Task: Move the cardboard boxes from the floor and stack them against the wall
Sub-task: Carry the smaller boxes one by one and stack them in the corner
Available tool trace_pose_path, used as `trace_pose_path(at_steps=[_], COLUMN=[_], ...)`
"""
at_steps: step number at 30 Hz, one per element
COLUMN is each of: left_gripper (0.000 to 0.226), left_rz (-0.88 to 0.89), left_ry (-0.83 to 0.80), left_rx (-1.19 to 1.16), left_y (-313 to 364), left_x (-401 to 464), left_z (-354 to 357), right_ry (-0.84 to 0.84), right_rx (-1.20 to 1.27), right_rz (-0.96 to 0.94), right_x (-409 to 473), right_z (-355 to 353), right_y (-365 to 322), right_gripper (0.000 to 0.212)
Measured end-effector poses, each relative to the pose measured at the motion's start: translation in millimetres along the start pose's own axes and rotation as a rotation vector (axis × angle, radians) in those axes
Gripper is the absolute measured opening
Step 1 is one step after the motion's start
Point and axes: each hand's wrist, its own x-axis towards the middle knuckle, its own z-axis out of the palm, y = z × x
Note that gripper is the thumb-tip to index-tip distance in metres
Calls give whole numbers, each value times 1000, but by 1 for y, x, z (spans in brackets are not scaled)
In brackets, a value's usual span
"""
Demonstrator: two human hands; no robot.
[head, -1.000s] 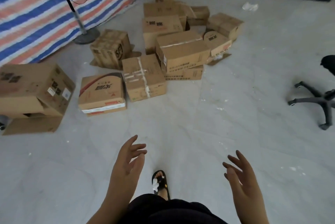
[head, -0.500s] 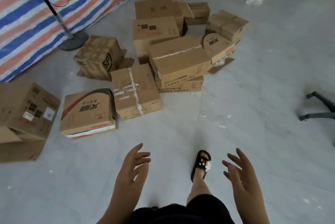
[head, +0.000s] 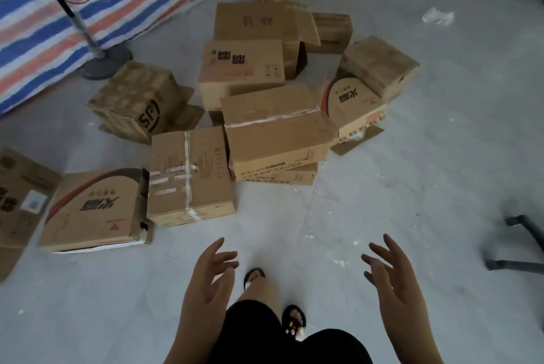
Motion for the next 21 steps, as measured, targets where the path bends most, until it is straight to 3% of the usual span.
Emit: trace_pose_path(at_steps=[3,15,21], left_gripper=[32,38,29], left_rz=[-38,-99,-266], left_ry=[23,46,126], left_rx=[-24,43,91], left_y=[10,77,52], left_x=[53,289,392], left_z=[25,95,117], right_ry=[-35,-21,-147], right_rx=[-39,-77,-158], right_rz=[17,67,166], right_x=[60,318,429], right_z=[7,53,70], right_y=[-8,-97,-94], right_gripper=[38,42,32])
